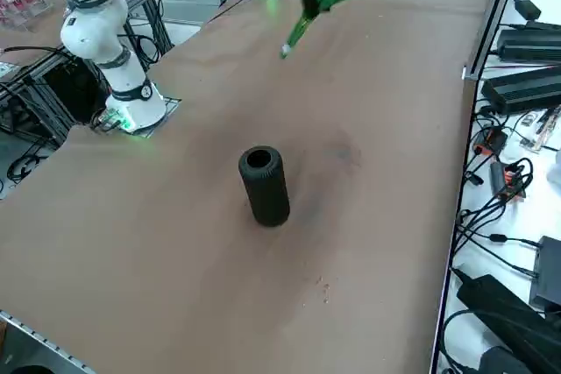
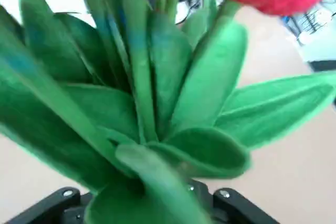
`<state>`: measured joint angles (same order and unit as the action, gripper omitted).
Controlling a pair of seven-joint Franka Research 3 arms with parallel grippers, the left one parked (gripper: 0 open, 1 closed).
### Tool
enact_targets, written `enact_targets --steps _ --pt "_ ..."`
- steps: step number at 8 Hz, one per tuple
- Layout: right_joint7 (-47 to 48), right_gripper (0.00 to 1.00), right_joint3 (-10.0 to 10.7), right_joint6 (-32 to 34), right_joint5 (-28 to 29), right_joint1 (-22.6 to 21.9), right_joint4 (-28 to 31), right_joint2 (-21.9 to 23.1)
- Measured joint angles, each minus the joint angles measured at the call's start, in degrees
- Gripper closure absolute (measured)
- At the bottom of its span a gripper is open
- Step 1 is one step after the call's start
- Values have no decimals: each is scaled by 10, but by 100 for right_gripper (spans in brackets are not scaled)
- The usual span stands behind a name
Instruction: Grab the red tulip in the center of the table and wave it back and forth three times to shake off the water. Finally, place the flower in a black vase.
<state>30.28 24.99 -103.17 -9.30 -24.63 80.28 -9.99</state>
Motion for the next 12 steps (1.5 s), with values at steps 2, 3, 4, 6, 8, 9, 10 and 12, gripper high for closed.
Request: enact_targets --steps 2,3,4,6,8,9,10,12 --pt "129 85 -3 44 -8 -111 0 -1" --pt "202 85 -4 60 -11 -160 0 -1" --pt "267 85 -4 76 -14 -198 0 -1" --pt "318 85 1 103 -21 -221 0 -1" --pt "266 85 51 110 -43 -198 0 3" --pt "214 85 91 109 -49 -177 0 5" --pt "147 85 129 102 -50 -144 0 8" --pt "3 85 154 59 -48 -49 2 8"
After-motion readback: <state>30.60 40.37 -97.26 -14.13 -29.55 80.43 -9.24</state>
